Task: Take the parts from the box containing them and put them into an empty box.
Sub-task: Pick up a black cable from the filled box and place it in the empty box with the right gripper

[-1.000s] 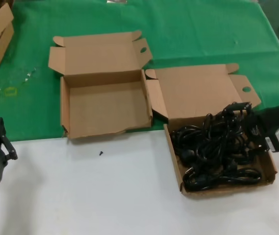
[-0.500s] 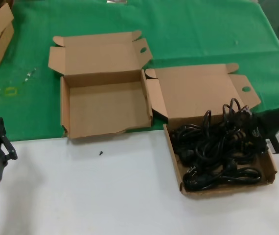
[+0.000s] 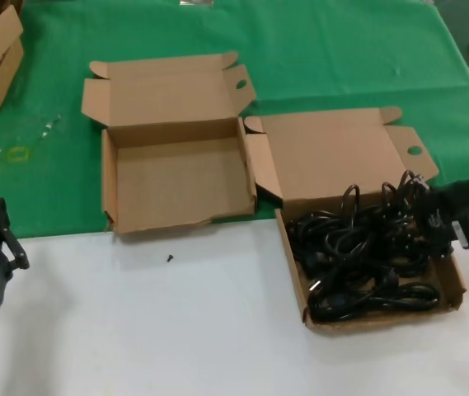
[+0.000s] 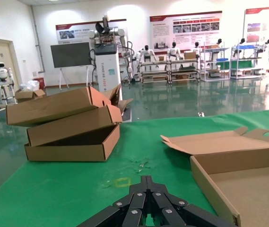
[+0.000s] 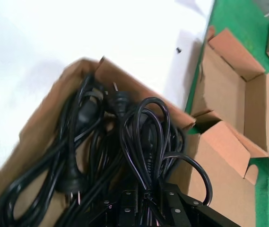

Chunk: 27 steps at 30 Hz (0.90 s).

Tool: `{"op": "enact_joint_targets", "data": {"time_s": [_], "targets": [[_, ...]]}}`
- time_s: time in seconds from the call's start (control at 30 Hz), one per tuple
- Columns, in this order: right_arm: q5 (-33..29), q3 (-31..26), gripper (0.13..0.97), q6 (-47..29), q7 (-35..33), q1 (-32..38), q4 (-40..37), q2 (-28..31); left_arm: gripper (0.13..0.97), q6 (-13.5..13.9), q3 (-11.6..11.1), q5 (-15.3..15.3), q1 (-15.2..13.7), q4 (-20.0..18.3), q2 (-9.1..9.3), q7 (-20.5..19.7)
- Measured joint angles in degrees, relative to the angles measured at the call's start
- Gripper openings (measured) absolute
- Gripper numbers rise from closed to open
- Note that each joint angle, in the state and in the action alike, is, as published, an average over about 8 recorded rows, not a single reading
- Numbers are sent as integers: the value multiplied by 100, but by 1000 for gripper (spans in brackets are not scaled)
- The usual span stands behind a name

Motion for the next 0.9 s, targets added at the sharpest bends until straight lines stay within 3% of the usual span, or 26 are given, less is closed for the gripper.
{"op": "enact_joint_targets", "data": {"time_s": [0.43,0.9], "targets": [[4,54,216,-319,1538,186,548,231,143,0,0,0,0,0,0,0],[-132,-80,215,-193,2048,686,611,-307,143,0,0,0,0,0,0,0]]}}
